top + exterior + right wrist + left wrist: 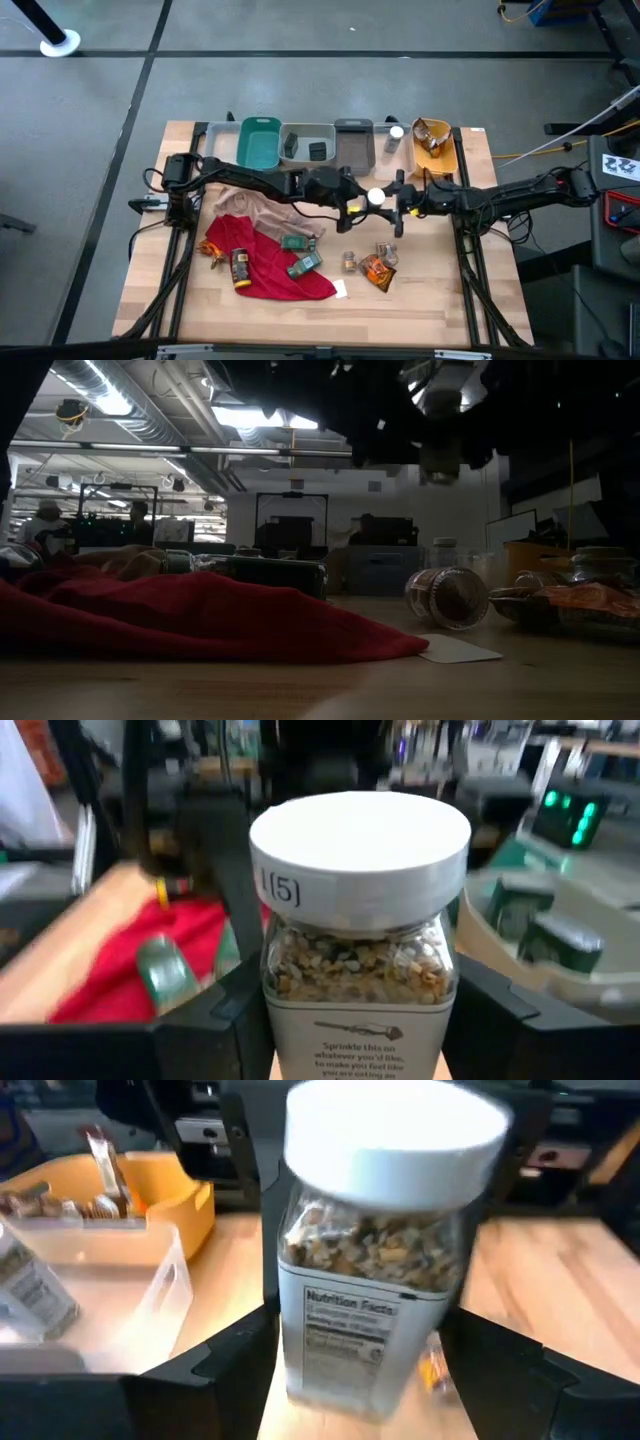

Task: Sort spices by type
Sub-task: Put the white seasoning bottle into the green bin

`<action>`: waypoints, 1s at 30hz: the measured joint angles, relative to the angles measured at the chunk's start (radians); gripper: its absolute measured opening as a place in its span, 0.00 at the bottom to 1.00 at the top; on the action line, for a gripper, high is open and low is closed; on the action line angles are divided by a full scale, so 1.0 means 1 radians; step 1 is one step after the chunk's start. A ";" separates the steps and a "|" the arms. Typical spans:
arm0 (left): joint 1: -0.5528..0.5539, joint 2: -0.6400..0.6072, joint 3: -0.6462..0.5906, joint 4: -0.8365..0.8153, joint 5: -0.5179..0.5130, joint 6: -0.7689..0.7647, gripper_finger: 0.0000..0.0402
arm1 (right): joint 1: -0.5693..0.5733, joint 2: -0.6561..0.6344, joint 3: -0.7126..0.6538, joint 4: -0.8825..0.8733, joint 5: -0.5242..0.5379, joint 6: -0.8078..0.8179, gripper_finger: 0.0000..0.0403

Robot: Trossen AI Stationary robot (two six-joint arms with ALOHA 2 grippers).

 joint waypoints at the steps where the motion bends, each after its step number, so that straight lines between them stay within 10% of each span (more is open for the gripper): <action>1: 0.000 0.000 0.000 -0.020 0.001 0.012 0.64 | 0.000 0.001 0.000 -0.024 -0.003 0.000 0.52; 30: 0.007 -0.002 0.004 0.119 0.040 0.012 0.63 | 0.000 0.004 -0.003 -0.295 -0.020 0.110 0.52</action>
